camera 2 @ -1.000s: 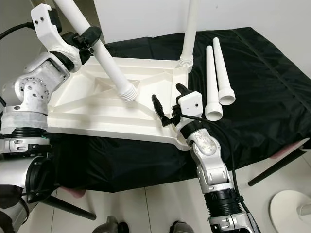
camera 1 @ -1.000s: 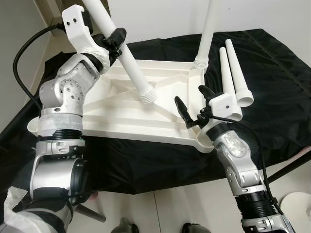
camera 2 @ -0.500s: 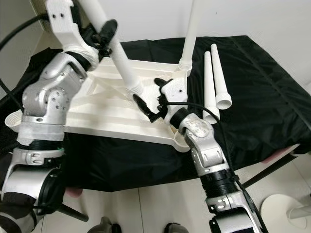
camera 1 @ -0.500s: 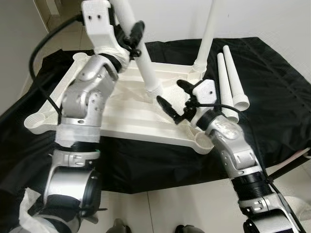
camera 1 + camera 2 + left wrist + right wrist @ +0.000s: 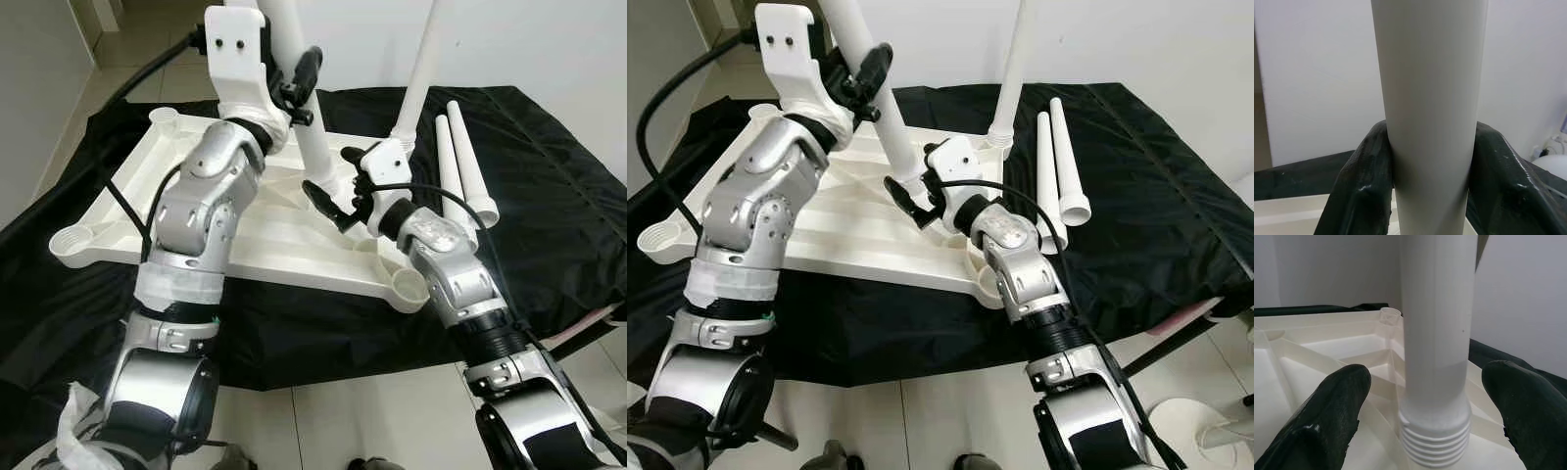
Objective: Building children table
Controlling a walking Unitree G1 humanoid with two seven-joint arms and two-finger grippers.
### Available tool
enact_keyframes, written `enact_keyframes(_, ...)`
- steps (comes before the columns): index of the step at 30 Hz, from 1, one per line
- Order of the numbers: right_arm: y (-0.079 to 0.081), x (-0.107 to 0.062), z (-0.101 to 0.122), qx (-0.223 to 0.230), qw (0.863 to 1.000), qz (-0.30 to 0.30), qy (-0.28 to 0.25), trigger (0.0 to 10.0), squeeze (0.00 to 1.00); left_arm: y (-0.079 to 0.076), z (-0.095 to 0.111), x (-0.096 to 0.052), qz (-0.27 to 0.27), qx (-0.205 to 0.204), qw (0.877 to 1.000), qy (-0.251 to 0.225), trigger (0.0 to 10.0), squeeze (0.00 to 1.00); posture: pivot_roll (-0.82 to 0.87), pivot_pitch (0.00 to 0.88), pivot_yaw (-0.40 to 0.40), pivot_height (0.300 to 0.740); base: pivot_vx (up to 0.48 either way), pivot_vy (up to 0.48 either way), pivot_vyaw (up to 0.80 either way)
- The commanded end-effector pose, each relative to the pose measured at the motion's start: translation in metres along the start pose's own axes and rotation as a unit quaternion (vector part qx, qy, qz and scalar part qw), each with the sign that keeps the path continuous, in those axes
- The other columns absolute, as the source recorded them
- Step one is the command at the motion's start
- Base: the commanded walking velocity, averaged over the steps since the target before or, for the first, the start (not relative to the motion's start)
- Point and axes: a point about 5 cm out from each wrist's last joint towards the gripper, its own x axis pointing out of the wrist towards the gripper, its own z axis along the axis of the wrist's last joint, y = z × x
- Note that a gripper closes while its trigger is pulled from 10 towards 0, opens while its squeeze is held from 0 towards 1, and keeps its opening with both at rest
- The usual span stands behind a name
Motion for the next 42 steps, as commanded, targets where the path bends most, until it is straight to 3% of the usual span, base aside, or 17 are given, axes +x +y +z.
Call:
enact_keyframes(1, -0.003, 0.002, 0.000, -0.002, 1.000, -0.011, 0.000, 10.0, 0.00, -0.005, 0.006, -0.001, 0.003, 0.007, 1.000, -0.016, 10.0, 0.00, 0.00, 0.010, -0.011, 0.740, 0.000, 0.000, 0.00)
enact_keyframes(15, -0.004, 0.028, 0.004, -0.030, 0.999, -0.016, -0.003, 10.0, 0.00, -0.019, 0.007, 0.000, -0.018, 0.011, 1.000, -0.018, 10.0, 0.00, 0.00, 0.005, 0.002, 0.740, 0.000, 0.000, 0.00)
enact_keyframes(34, -0.002, 0.038, 0.003, -0.028, 0.999, -0.021, -0.007, 10.0, 0.00, -0.026, 0.013, 0.000, -0.023, 0.007, 0.999, -0.027, 10.0, 0.00, 0.00, 0.024, 0.001, 0.740, 0.000, 0.000, 0.00)
enact_keyframes(35, -0.002, 0.039, 0.003, -0.025, 0.999, -0.022, -0.007, 8.0, 0.00, -0.027, 0.014, 0.000, -0.024, 0.006, 0.999, -0.028, 10.0, 0.00, 0.00, 0.027, 0.004, 0.740, 0.000, 0.000, 0.00)
enact_keyframes(36, -0.002, 0.040, 0.004, -0.023, 0.999, -0.025, -0.007, 4.4, 0.00, -0.028, 0.015, 0.000, -0.025, 0.006, 0.999, -0.029, 10.0, 0.00, 0.00, 0.027, 0.004, 0.740, 0.000, 0.000, 0.00)
enact_keyframes(37, -0.002, 0.041, 0.004, -0.023, 0.999, -0.027, -0.007, 3.7, 0.00, -0.029, 0.015, 0.001, -0.027, 0.005, 0.999, -0.031, 10.0, 0.00, 0.00, 0.027, 0.004, 0.740, 0.000, 0.000, 0.00)
enact_keyframes(38, -0.002, 0.041, 0.004, -0.023, 0.999, -0.027, -0.007, 3.7, 0.00, -0.029, 0.015, 0.001, -0.027, 0.005, 0.999, -0.031, 10.0, 0.00, 0.00, 0.027, 0.004, 0.740, 0.000, 0.000, 0.00)
enact_keyframes(39, -0.003, 0.042, 0.003, -0.019, 0.999, -0.028, -0.004, 0.7, 0.00, -0.030, 0.016, 0.002, -0.028, 0.002, 0.999, -0.031, 10.0, 0.00, 0.00, 0.027, 0.004, 0.740, 0.000, 0.000, 0.00)
enact_keyframes(42, -0.002, 0.043, 0.004, -0.015, 1.000, -0.027, -0.005, 0.0, 0.00, -0.034, 0.018, 0.004, -0.030, -0.003, 0.999, -0.033, 10.0, 0.00, 0.01, 0.035, 0.005, 0.740, 0.000, 0.000, 0.00)
